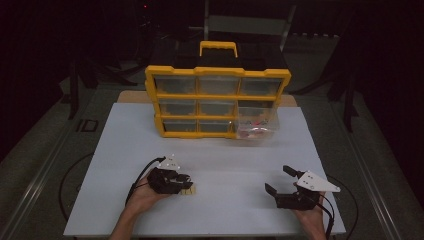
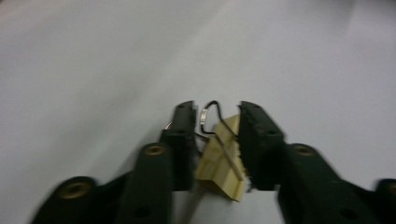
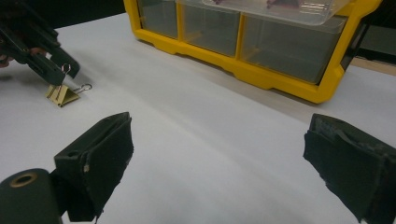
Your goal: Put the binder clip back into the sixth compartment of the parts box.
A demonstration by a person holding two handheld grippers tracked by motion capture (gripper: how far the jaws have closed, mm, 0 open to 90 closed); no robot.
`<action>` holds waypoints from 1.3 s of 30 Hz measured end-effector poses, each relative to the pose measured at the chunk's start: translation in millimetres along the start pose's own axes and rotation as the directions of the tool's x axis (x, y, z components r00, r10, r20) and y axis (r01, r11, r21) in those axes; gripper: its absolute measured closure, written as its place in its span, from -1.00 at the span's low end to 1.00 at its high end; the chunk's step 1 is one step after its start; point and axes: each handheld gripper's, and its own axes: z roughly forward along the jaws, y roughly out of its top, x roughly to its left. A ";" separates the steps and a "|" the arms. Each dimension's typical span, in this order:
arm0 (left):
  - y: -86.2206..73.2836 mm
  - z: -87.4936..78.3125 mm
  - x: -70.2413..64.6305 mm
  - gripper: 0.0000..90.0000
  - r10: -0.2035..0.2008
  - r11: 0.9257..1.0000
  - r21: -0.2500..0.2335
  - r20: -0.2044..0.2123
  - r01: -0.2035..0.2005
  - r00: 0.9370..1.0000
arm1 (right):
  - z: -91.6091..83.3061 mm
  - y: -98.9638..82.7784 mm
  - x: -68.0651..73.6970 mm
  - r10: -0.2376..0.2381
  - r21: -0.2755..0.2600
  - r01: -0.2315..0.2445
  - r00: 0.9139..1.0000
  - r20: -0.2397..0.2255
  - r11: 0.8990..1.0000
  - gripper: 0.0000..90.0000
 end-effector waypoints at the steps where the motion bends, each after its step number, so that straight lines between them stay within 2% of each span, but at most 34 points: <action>1: 0.0 -1.6 0.7 0.67 -0.002 1.000 -0.009 0.014 0.002 1.000 | -0.2 0.0 -0.1 0.001 -0.001 -0.001 1.000 0.000 1.000 -0.83; 6: 0.9 -7.9 0.4 0.91 0.012 1.000 -0.029 0.051 -0.010 0.999 | 0.6 0.2 0.4 -0.002 0.000 0.002 1.000 0.000 1.000 -0.83; 9: 1.7 -8.7 0.7 0.98 0.012 0.999 -0.033 0.043 -0.010 0.999 | 1.1 0.4 0.9 0.000 0.000 0.000 1.000 -0.002 1.000 -0.83; 12: 3.6 -9.9 3.1 0.99 0.008 0.999 -0.037 -0.002 -0.008 1.000 | 1.6 0.4 1.4 -0.002 0.000 0.002 1.000 -0.005 1.000 -0.83; 16: 6.4 -13.7 5.6 0.99 0.005 0.999 -0.049 -0.033 -0.007 0.999 | 2.3 0.3 1.3 -0.001 -0.005 0.001 1.000 -0.008 1.000 -0.83; 17: 8.7 -16.6 7.0 0.99 0.003 0.998 -0.058 -0.058 -0.006 0.998 | 3.5 0.4 2.1 -0.001 -0.006 0.001 1.000 -0.013 1.000 -0.83; 18: 8.7 -16.6 7.0 0.99 0.003 0.998 -0.058 -0.058 -0.006 0.998 | 3.5 0.4 2.1 -0.001 -0.006 0.001 1.000 -0.013 1.000 -0.83; 20: 12.9 -21.2 9.4 0.99 -0.001 0.998 -0.069 -0.085 -0.005 0.996 | 6.0 0.6 3.8 -0.003 -0.009 0.003 1.000 -0.020 1.000 -0.83; 29: 32.3 -34.8 11.8 0.99 0.013 0.993 -0.113 -0.122 -0.027 0.993 | 8.1 1.7 4.5 -0.002 -0.028 0.002 1.000 -0.016 1.000 -0.83; 32: 41.5 -38.2 11.5 1.00 0.029 0.993 -0.109 -0.136 -0.044 0.990 | 7.4 1.7 3.6 0.005 -0.036 -0.005 1.000 -0.012 0.999 -0.83; 36: 52.3 -43.6 12.5 1.00 0.029 0.991 -0.127 -0.141 -0.047 0.990 | 6.9 1.6 3.0 0.005 -0.038 -0.005 1.000 -0.007 0.999 -0.83; 39: 62.1 -47.1 13.2 1.00 0.047 0.991 -0.118 -0.154 -0.066 0.987 | 6.9 1.6 3.3 0.006 -0.039 -0.006 1.000 -0.005 0.999 -0.83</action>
